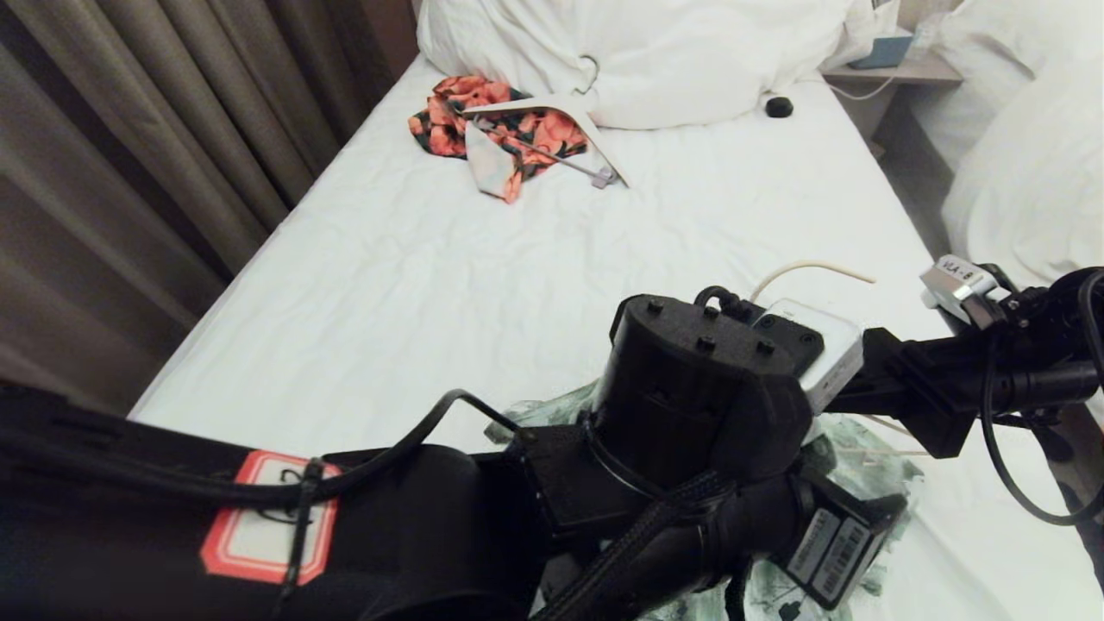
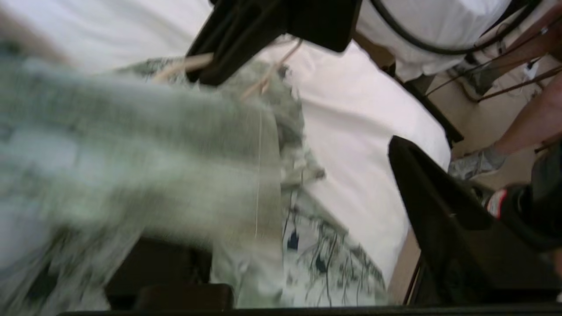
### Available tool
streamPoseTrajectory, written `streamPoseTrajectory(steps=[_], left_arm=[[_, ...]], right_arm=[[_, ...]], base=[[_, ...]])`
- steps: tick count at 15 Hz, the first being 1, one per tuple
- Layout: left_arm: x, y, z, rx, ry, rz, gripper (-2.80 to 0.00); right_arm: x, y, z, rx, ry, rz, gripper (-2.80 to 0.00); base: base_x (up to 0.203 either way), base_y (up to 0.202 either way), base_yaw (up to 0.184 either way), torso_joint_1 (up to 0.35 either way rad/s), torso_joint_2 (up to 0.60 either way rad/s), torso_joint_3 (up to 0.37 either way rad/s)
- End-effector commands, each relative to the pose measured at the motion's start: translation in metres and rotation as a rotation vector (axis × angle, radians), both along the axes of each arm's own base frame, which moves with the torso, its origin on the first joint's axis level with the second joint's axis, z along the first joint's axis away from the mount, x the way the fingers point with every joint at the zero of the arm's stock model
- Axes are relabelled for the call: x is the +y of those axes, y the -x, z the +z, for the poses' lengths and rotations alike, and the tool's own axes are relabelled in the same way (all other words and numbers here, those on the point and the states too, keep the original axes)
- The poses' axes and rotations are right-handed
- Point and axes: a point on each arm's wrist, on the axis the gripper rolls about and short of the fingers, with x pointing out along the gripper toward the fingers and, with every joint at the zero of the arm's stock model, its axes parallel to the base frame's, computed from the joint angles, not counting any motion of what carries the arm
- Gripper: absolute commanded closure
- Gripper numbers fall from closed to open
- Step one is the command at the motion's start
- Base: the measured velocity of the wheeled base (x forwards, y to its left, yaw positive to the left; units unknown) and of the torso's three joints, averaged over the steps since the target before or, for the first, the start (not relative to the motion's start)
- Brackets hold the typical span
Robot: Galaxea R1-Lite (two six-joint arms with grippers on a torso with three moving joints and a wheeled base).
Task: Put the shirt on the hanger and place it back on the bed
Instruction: Hook one side of the shirt onto the hanger, then hook the other side of the shirt onto the hanger
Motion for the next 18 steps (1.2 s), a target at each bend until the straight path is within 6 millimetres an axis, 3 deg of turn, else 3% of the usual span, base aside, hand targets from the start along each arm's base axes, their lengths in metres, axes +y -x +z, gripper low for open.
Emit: streamPoseTrajectory(steps=[1,6,7,12,14,18], left_arm=[[0.015,0.008,0.010,-0.015,0.016,0.021,-2.80],[0.034,0.019,-0.004,0.000,-0.049,0.038,-2.80],[0.041,0.021,-0.004,-0.002,-0.054,0.056,0.00],[0.083,0.033,0.005,-0.019,-0.035,0.099,0.00],[0.109,0.036,0.011,-0.029,-0.015,0.136,0.00],[0.180,0.046,0.025,-0.060,0.049,0.248,0.00]], right_arm=[[0.002,0.000,0.000,-0.002,-0.007,0.012,0.00],[0.003,0.001,0.001,-0.004,-0.006,0.014,0.00],[0.004,0.001,0.001,-0.005,-0.006,0.017,0.00],[0.013,0.002,0.002,-0.007,-0.007,0.048,0.00],[0.019,0.002,0.005,-0.029,-0.009,0.066,0.00],[0.034,0.014,0.016,-0.049,-0.014,0.119,0.00]], base=[[0.000,0.000,0.000,0.000,0.00,0.000],[0.000,0.000,0.000,0.000,0.00,0.000],[0.000,0.000,0.000,0.000,0.00,0.000],[0.000,0.000,0.000,0.000,0.00,0.000],[0.000,0.000,0.000,0.000,0.00,0.000],[0.000,0.000,0.000,0.000,0.00,0.000]])
